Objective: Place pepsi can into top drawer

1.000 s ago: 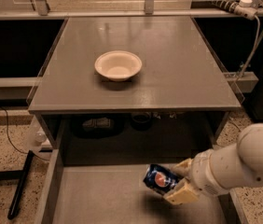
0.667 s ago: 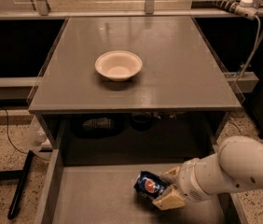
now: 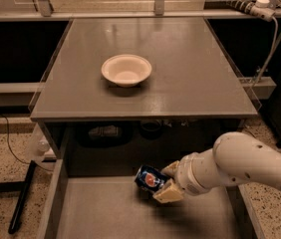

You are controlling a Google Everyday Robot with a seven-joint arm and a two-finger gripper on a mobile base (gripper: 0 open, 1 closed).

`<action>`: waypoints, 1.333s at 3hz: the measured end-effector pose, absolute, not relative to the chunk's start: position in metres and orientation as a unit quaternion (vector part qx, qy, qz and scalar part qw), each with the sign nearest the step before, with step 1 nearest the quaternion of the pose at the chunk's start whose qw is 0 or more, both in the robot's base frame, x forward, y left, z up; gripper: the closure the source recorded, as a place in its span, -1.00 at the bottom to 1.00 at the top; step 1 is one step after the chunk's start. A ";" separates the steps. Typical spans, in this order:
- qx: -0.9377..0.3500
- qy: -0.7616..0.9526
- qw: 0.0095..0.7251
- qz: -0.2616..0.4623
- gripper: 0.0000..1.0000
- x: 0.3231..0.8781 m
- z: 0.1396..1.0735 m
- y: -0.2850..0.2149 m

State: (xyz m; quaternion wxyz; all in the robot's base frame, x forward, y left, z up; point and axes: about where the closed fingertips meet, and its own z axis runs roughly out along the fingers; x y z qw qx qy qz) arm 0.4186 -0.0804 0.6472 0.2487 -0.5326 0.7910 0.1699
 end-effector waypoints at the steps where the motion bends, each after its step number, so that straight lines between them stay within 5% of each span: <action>1: -0.524 0.793 0.272 0.147 1.00 0.438 0.664 -0.089; 4: -0.524 0.793 0.273 0.147 -0.30 0.439 0.664 -0.089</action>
Offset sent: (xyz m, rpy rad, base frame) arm 0.0179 -0.0078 0.0147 -0.0069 -0.0520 -0.0309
